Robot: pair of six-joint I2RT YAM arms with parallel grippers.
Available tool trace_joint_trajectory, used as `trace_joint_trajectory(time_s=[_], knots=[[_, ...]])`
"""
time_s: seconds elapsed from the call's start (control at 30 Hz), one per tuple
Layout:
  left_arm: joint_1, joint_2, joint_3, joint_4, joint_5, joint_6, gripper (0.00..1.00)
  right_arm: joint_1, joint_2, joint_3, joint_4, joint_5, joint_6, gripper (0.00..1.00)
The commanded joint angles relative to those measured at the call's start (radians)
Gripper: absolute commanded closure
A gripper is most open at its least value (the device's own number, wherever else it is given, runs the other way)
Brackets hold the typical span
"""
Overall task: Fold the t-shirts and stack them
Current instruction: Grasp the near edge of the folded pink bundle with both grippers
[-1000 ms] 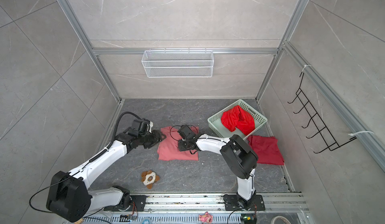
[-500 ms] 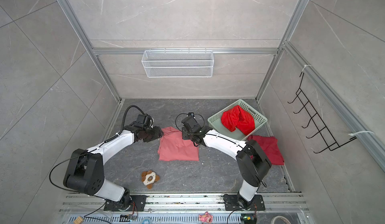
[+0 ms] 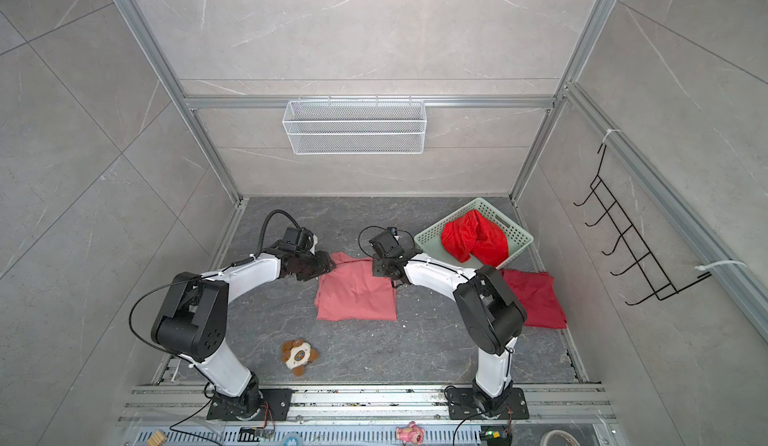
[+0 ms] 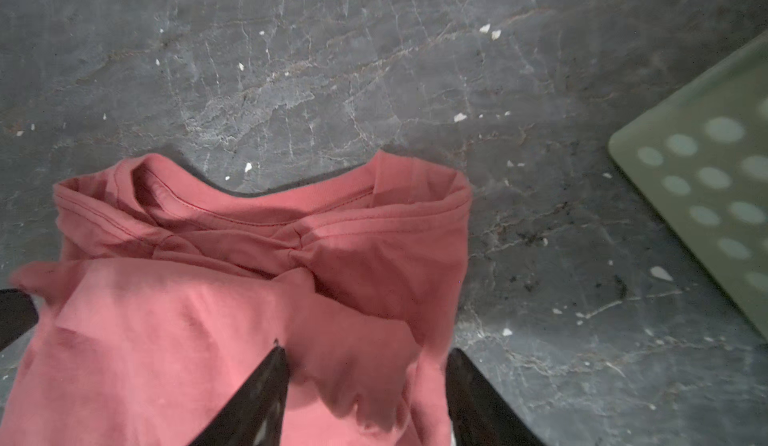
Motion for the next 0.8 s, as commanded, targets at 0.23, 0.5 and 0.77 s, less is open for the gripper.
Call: trace_joint_trajectory(time_s=[0.23, 0.5, 0.77], knots=[[0.000, 0.071, 0.044, 0.097, 0.050, -0.014, 0.65, -0.004, 0.068, -0.016, 0.096, -0.063, 0.032, 0.47], [0.000, 0.034, 0.014, 0.111, 0.043, -0.020, 1.00, -0.004, 0.053, -0.009, 0.072, -0.051, 0.042, 0.96], [-0.002, -0.166, -0.048, 0.069, 0.048, -0.054, 1.00, 0.004, -0.143, -0.095, 0.037, -0.027, 0.032, 1.00]])
